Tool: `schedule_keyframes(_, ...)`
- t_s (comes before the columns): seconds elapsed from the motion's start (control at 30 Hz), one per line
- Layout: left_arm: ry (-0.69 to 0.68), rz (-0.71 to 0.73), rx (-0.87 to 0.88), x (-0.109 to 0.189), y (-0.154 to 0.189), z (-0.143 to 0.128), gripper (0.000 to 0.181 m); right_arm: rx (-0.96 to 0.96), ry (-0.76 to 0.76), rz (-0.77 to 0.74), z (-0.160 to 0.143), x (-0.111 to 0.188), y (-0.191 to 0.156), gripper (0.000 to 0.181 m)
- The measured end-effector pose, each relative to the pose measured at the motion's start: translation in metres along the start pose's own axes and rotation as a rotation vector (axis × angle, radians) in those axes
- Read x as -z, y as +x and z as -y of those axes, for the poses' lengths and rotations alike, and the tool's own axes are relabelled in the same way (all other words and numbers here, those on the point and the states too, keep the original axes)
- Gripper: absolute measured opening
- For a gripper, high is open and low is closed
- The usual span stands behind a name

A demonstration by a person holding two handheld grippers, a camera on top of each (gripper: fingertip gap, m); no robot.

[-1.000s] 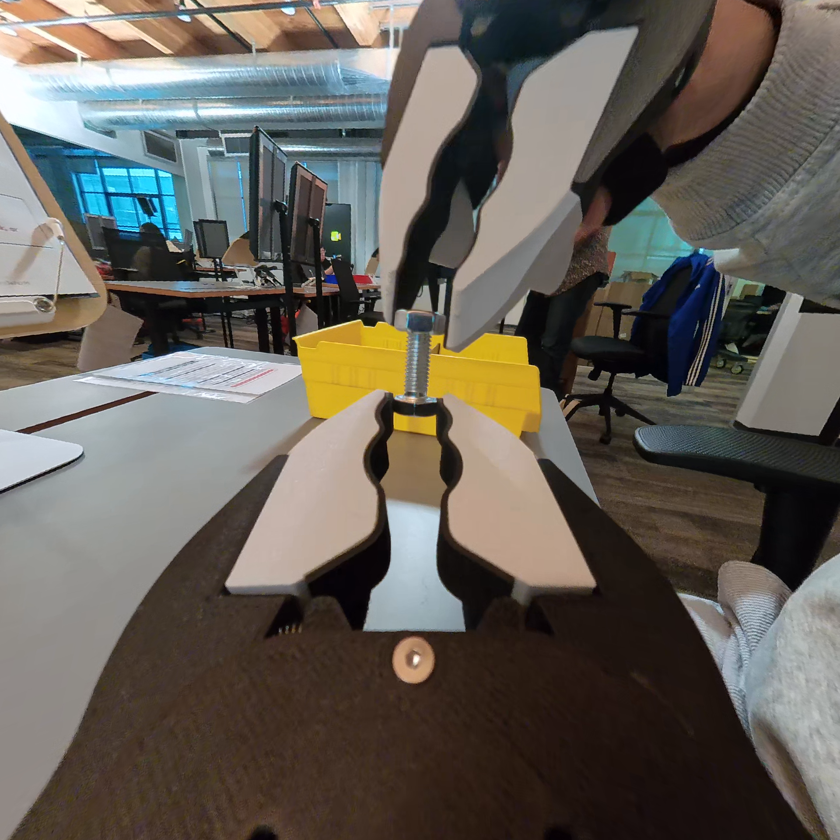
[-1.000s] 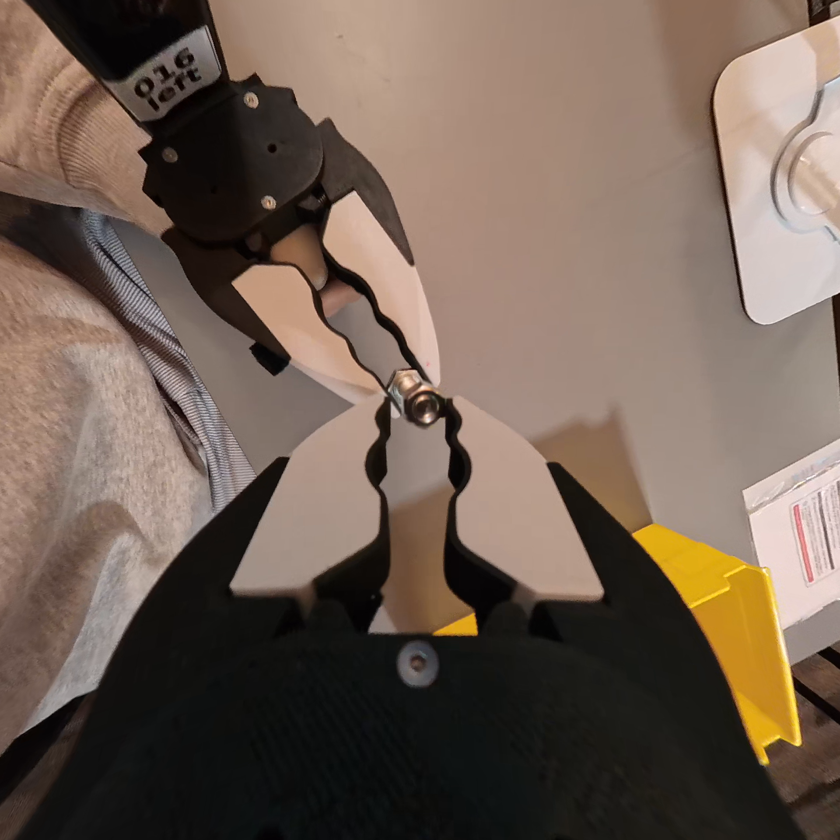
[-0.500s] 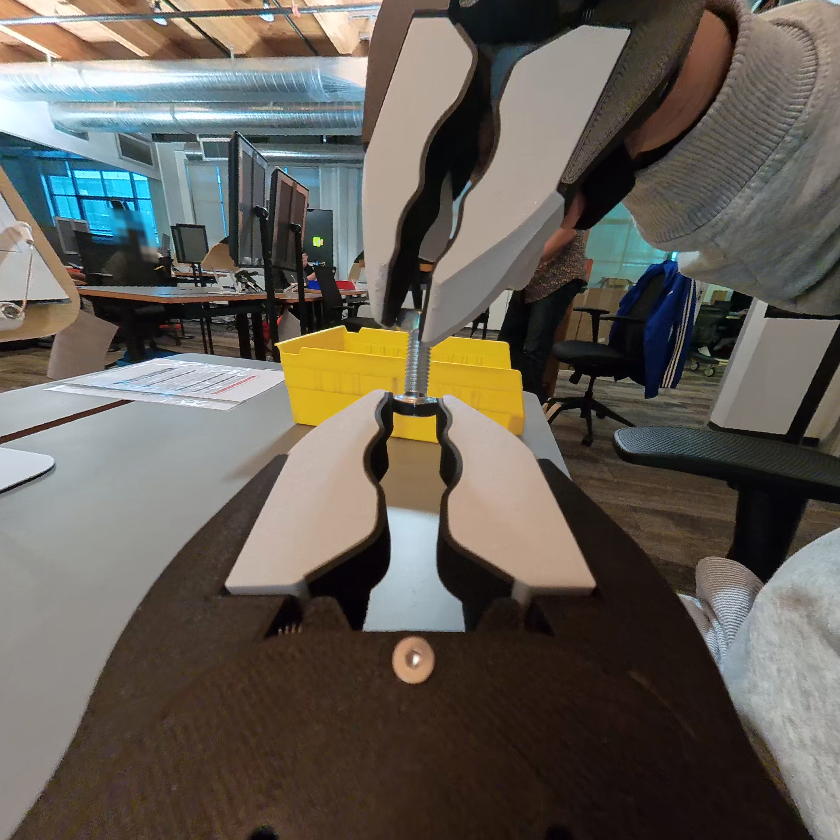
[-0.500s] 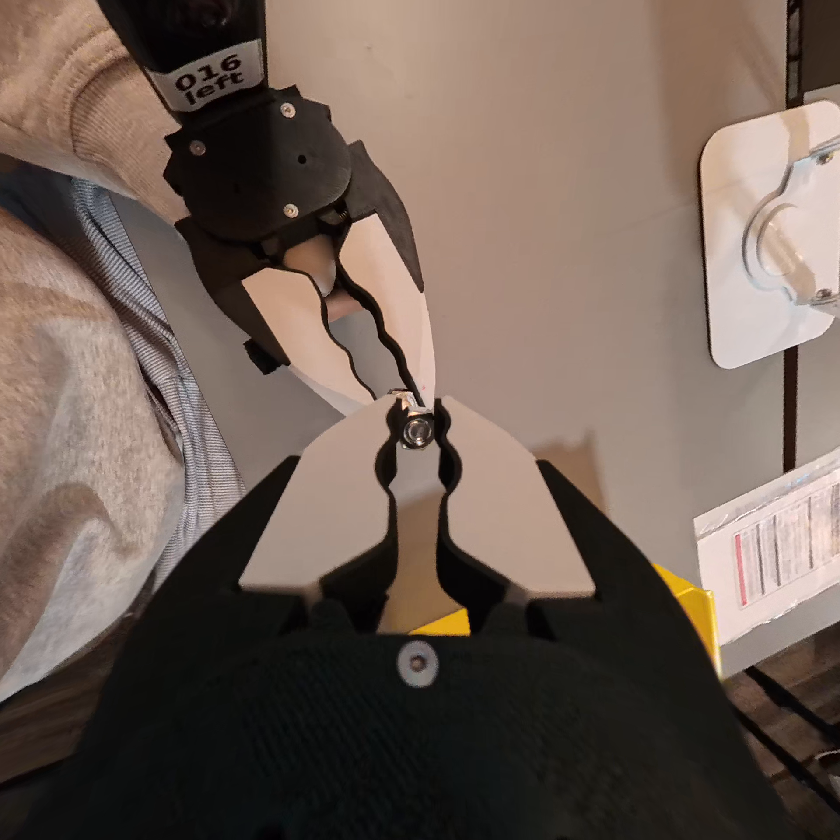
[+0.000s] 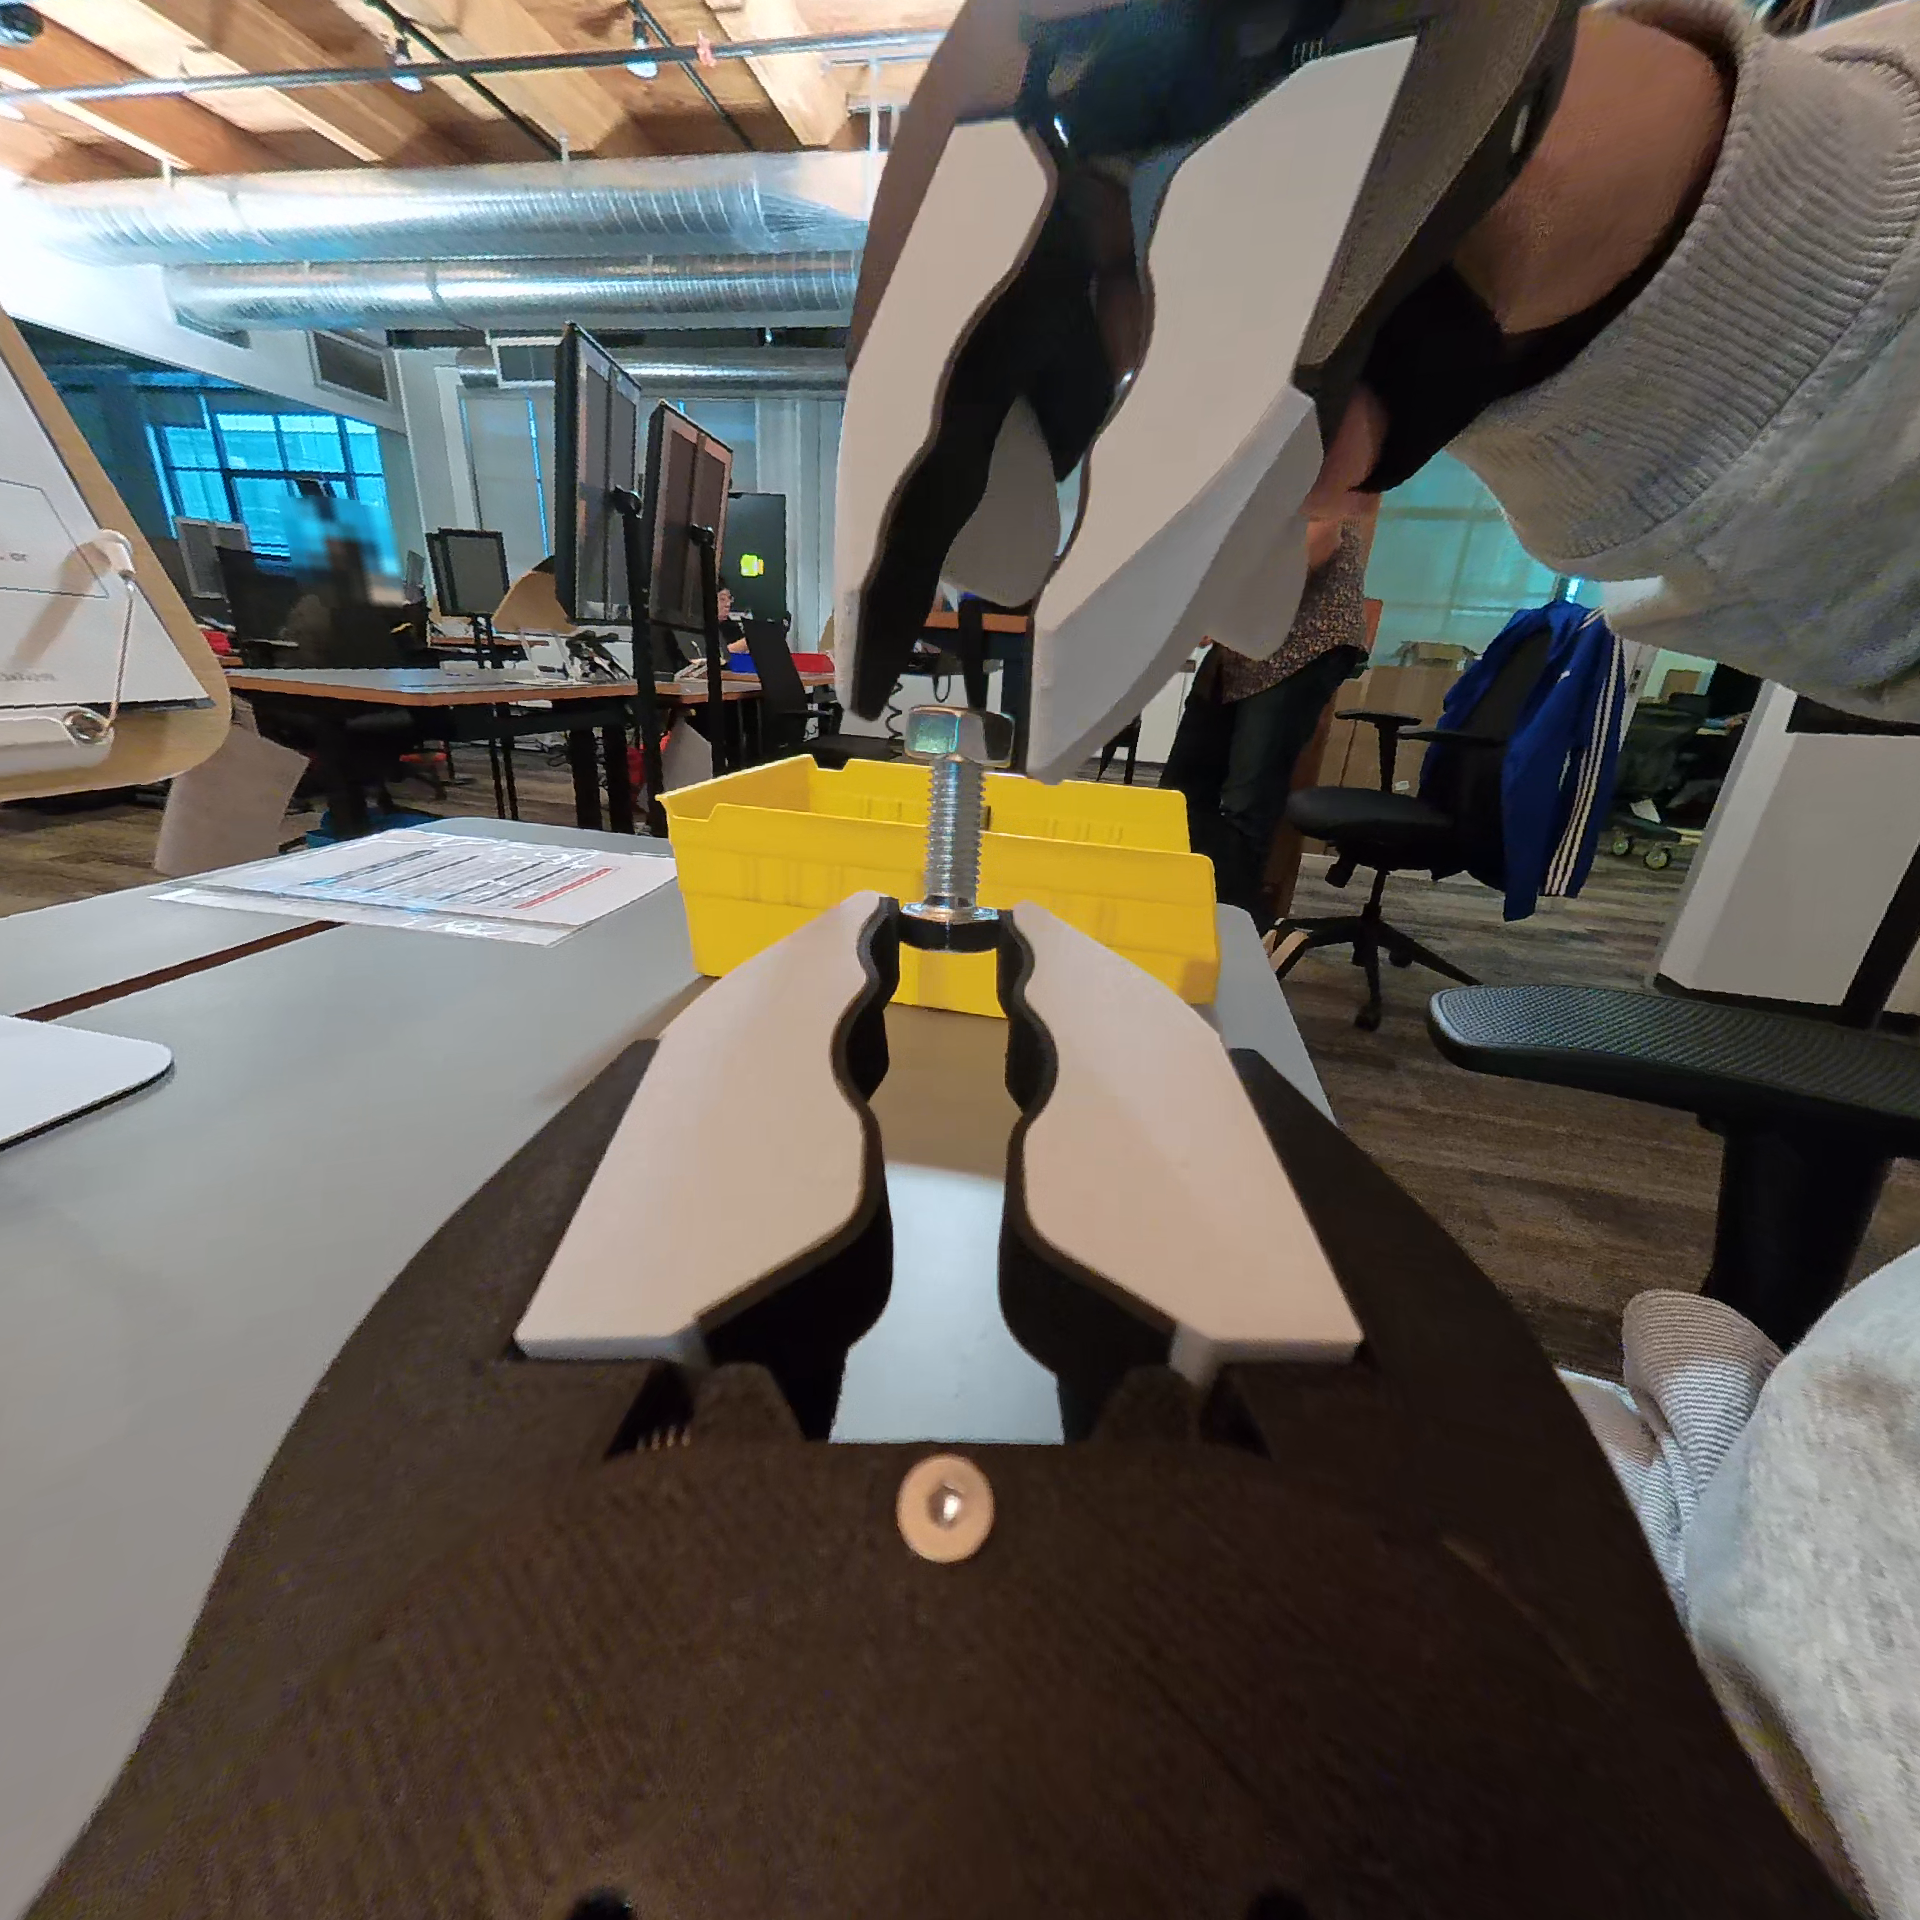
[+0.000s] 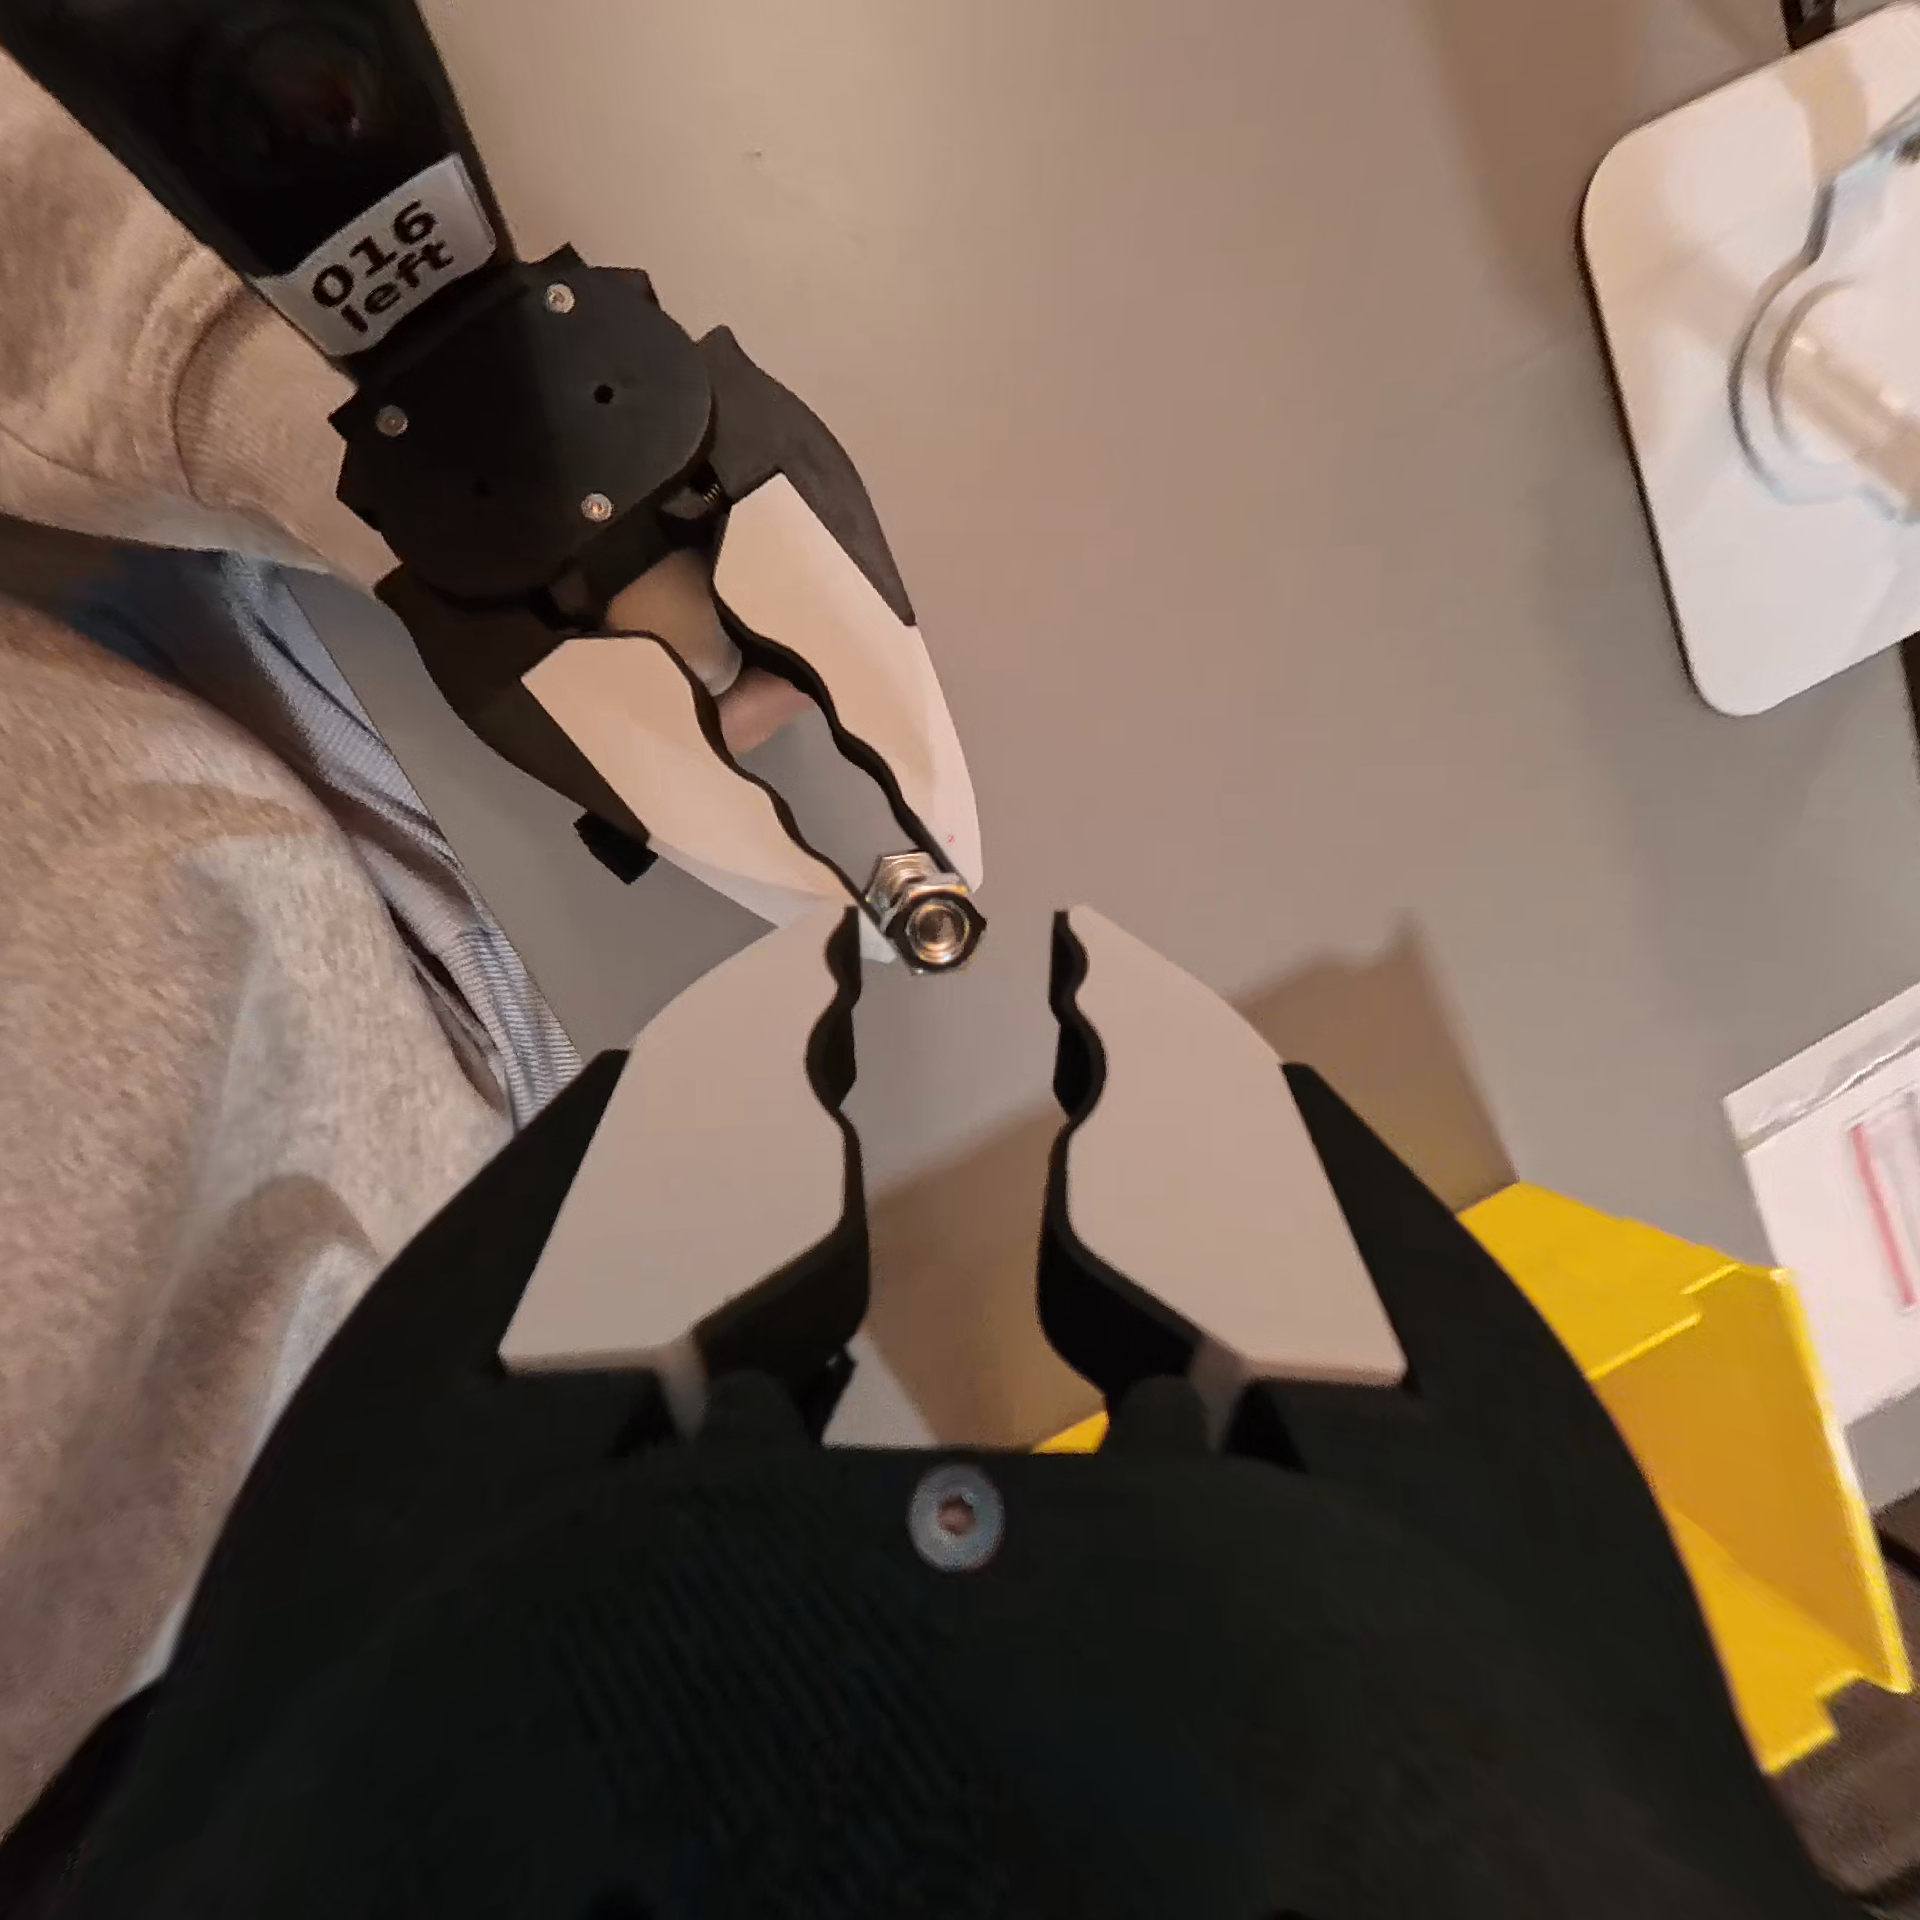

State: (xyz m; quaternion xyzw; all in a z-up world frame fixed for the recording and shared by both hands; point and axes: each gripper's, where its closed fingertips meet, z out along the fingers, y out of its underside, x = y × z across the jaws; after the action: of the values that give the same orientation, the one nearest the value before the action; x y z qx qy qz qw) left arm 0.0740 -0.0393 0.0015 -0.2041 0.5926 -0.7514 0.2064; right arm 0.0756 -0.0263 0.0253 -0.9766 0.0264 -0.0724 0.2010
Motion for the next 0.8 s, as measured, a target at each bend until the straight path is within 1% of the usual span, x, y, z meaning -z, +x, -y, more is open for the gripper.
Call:
schedule_keyframes(0.03,0.000,0.002,-0.003,0.000,0.000,0.000,0.018,-0.022,0.004,-0.001,-0.001,0.000,0.001,0.036)
schedule_keyframes(0.07,-0.001,0.004,-0.006,0.000,0.000,0.000,0.018,-0.039,0.007,0.000,-0.001,0.000,0.002,0.036)
schedule_keyframes(0.17,-0.001,0.004,-0.008,0.000,0.000,0.000,0.018,-0.064,0.016,0.030,0.000,0.000,-0.002,0.024)
schedule_keyframes(0.37,-0.006,-0.001,-0.020,-0.001,0.002,-0.001,0.018,-0.047,0.013,0.045,0.001,-0.001,-0.005,0.019)
schedule_keyframes(0.53,-0.006,-0.023,-0.004,-0.001,0.005,-0.002,0.018,0.068,0.003,0.053,0.000,0.000,-0.008,0.019)
schedule_keyframes(0.7,0.013,-0.047,0.020,0.000,0.007,0.002,0.018,0.252,0.030,0.036,0.004,0.003,-0.012,0.019)
schedule_keyframes(0.73,0.015,-0.045,0.016,0.000,0.007,0.002,0.018,0.271,0.036,0.026,0.005,0.003,-0.012,0.020)
schedule_keyframes(0.8,0.017,-0.040,0.011,0.001,0.006,0.002,0.018,0.248,0.032,0.013,0.005,0.003,-0.011,0.021)
